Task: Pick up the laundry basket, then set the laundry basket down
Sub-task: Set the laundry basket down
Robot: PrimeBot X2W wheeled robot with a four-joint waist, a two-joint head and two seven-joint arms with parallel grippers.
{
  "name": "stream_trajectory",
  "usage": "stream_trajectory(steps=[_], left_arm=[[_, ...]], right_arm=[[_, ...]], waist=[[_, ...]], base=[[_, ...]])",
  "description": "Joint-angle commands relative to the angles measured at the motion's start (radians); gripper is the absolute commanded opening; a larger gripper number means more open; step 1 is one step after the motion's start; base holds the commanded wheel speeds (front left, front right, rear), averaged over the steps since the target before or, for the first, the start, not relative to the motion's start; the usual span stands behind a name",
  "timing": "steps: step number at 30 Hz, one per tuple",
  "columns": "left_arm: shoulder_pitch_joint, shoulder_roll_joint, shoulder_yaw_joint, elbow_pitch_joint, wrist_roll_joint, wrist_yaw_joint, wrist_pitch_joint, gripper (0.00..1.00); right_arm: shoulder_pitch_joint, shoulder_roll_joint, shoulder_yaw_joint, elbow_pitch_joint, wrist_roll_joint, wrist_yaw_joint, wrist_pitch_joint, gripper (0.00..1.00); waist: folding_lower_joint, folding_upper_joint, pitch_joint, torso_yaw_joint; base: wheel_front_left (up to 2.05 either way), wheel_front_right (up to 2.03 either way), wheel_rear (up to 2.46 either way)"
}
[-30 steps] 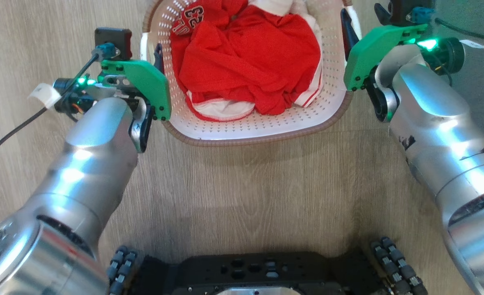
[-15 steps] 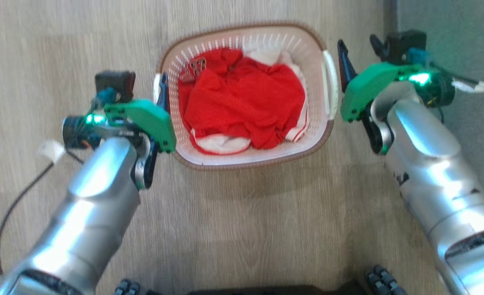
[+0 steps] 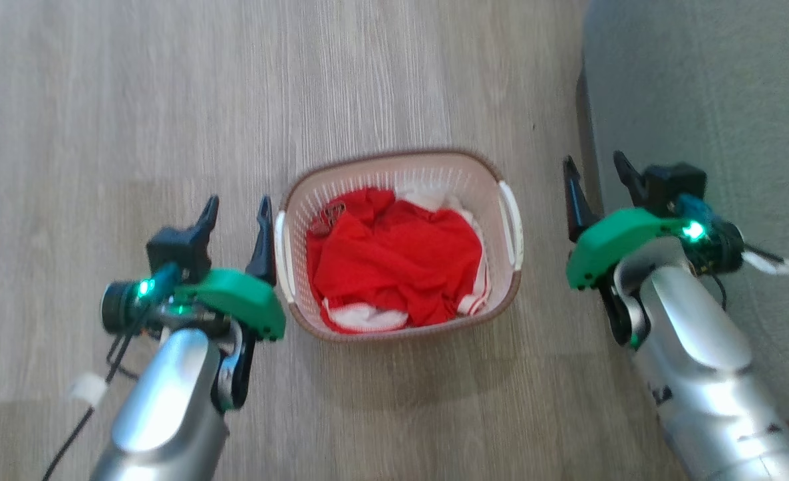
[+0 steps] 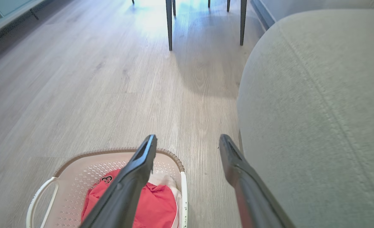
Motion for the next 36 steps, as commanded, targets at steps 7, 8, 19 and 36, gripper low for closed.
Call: stream_trajectory(steps=[7,8,19,36], left_arm=[[0.145,-0.014,0.142,-0.156,0.084,-0.030,-0.009,1.00],[0.165,-0.019,0.156,-0.175,0.092,-0.035,-0.009,1.00],[0.338,-0.049,0.246,-0.319,0.154,-0.050,-0.009,1.00],[0.504,-0.059,0.306,-0.377,0.184,-0.045,-0.010,1.00]], right_arm=[[0.159,0.016,-0.052,-0.198,-0.051,0.001,-0.014,1.00],[0.179,0.016,-0.058,-0.219,-0.055,0.001,-0.014,1.00],[0.390,0.016,-0.116,-0.434,-0.076,0.001,-0.014,1.00],[0.619,0.016,-0.154,-0.634,-0.082,0.001,-0.014,1.00]], waist=[[0.0001,-0.0001,-0.148,0.005],[0.0001,-0.0001,-0.160,0.005],[0.0001,-0.0001,-0.265,0.016],[0.0001,-0.0001,-0.373,0.024]], base=[[0.00,0.00,0.00],[0.00,0.00,0.00],[0.00,0.00,0.00],[0.00,0.00,0.00]])
